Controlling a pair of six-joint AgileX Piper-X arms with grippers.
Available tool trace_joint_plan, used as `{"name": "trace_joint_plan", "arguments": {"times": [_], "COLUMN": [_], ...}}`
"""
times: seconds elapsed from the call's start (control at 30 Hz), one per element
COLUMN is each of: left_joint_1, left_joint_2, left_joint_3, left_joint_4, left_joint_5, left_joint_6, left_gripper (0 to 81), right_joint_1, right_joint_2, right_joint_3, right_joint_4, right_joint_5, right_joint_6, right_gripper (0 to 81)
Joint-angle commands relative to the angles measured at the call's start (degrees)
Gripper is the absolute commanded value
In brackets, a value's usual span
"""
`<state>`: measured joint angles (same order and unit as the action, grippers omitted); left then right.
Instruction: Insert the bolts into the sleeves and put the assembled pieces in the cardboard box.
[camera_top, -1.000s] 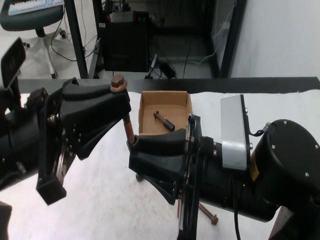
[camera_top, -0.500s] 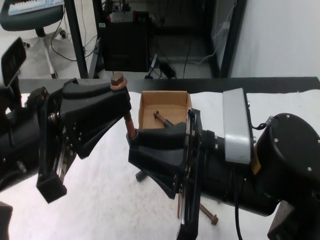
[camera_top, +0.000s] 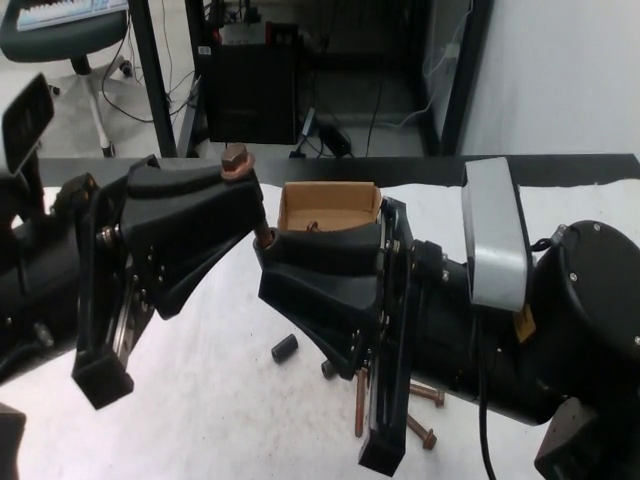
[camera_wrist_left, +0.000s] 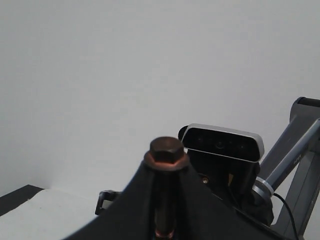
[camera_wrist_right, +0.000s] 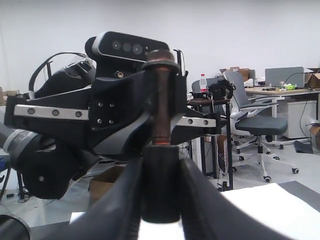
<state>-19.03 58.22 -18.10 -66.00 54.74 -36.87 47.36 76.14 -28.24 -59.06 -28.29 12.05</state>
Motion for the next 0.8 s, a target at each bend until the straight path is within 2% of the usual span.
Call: {"name": "trace_joint_plan", "arguments": {"times": [0.0,0.17,0.2,0.37,0.53,0.6,0.7,0.73,0.77], "left_joint_1": [0.1,0.1,0.1,0.1,0.2,0.4,1.7,2.5,3.0], "left_joint_2": [0.2,0.2,0.2,0.2,0.0,-0.1,-0.8,-1.3,-1.7], "left_joint_3": [0.1,0.1,0.1,0.1,0.1,0.1,0.1,0.1,0.1], "left_joint_4": [-0.1,-0.1,-0.3,-3.0,-9.6,-11.7,-12.8,-12.8,-12.8], "left_joint_5": [0.6,0.6,0.6,-0.1,-4.9,-7.9,-9.7,-9.6,-9.0], "left_joint_6": [0.4,-3.1,-3.8,-4.7,-8.7,-9.9,-10.3,-10.1,-9.8], "left_gripper": [13.6,46.8,48.7,48.2,48.2,44.7,18.0,5.2,0.3], "right_joint_1": [-0.6,-0.6,-0.6,-0.6,-0.6,-1.0,-2.5,-3.5,-4.4], "right_joint_2": [-0.6,-0.6,-0.6,-0.6,-0.6,-0.6,-0.6,-0.6,-0.6], "right_joint_3": [-1.0,-1.0,-1.0,-1.0,-1.0,-1.0,-1.0,-1.0,-1.0], "right_joint_4": [-3.3,-2.8,-2.6,-2.4,3.3,5.8,7.9,7.8,7.8], "right_joint_5": [1.4,1.4,1.4,1.4,1.3,1.3,1.3,1.3,1.3], "right_joint_6": [0.4,1.1,1.2,1.3,1.3,1.3,2.3,3.4,4.2], "right_gripper": [0.8,0.8,0.8,0.8,0.8,0.8,0.8,0.8,0.8]}}
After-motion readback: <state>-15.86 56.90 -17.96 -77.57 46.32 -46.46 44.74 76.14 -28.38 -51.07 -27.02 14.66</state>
